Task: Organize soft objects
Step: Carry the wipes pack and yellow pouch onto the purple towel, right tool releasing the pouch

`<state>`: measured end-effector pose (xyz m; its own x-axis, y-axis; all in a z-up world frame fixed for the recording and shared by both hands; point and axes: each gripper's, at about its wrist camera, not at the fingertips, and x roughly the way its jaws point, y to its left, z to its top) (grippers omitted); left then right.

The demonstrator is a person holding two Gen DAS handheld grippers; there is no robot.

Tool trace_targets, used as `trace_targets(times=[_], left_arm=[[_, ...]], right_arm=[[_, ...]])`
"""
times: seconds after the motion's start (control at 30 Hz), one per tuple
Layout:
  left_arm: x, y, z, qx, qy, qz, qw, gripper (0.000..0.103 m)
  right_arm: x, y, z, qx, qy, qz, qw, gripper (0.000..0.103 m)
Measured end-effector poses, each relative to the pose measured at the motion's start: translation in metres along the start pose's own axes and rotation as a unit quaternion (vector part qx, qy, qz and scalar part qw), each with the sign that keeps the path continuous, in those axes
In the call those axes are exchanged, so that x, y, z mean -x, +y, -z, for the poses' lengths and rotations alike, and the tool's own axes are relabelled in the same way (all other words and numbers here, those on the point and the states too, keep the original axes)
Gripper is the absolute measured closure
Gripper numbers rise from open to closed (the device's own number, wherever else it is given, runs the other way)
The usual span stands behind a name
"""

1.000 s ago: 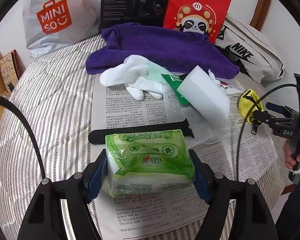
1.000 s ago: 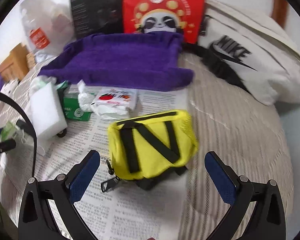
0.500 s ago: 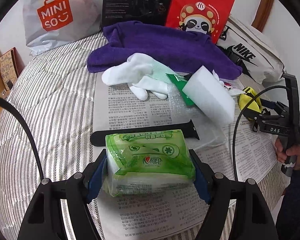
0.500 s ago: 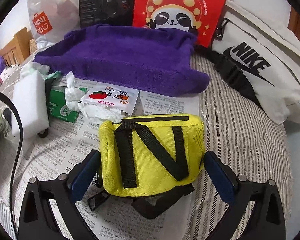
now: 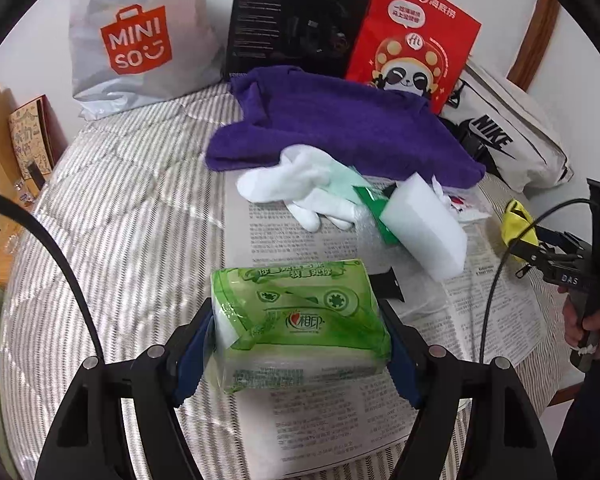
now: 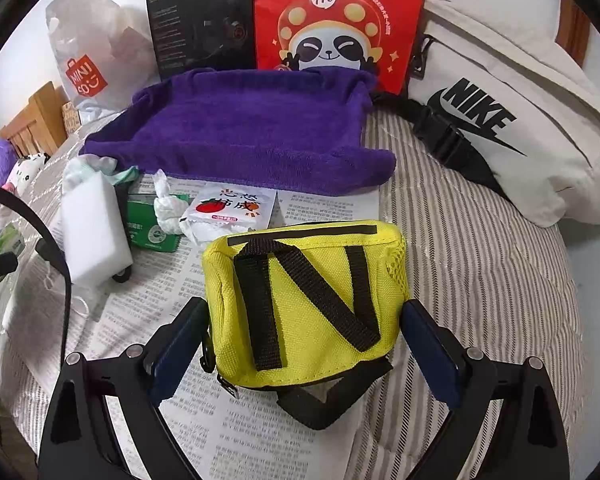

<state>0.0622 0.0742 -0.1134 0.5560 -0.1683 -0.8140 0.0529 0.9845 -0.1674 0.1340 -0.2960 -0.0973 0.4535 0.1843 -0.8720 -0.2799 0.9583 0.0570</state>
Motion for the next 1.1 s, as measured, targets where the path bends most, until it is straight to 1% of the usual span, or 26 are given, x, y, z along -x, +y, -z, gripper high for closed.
trace_targets(times=[0.3,0.57,0.73,0.9,1.1], left_arm=[[0.019,0.019,-0.023,0.012,-0.012,-0.013,0.9998,0.029],[0.028,0.022,-0.056,0.013,-0.032,0.000,0.9994,0.029],[0.024,0.019,-0.077,0.014,-0.040,0.008,0.9991,0.029],[0.015,0.013,-0.105,0.009,-0.048,-0.001,0.9988,0.029],[0.000,0.003,-0.136,-0.009,-0.058,-0.003,0.9983,0.029]], right_arm=[[0.021,-0.001,-0.016,-0.013,-0.007,-0.004,1.000,0.008],[0.033,0.000,-0.038,-0.034,-0.018,-0.017,0.999,0.008],[0.034,0.001,-0.060,-0.039,-0.024,-0.014,0.999,0.008],[0.030,0.003,-0.086,-0.041,-0.032,-0.014,0.999,0.008],[0.018,0.005,-0.117,-0.043,-0.037,-0.013,0.998,0.008]])
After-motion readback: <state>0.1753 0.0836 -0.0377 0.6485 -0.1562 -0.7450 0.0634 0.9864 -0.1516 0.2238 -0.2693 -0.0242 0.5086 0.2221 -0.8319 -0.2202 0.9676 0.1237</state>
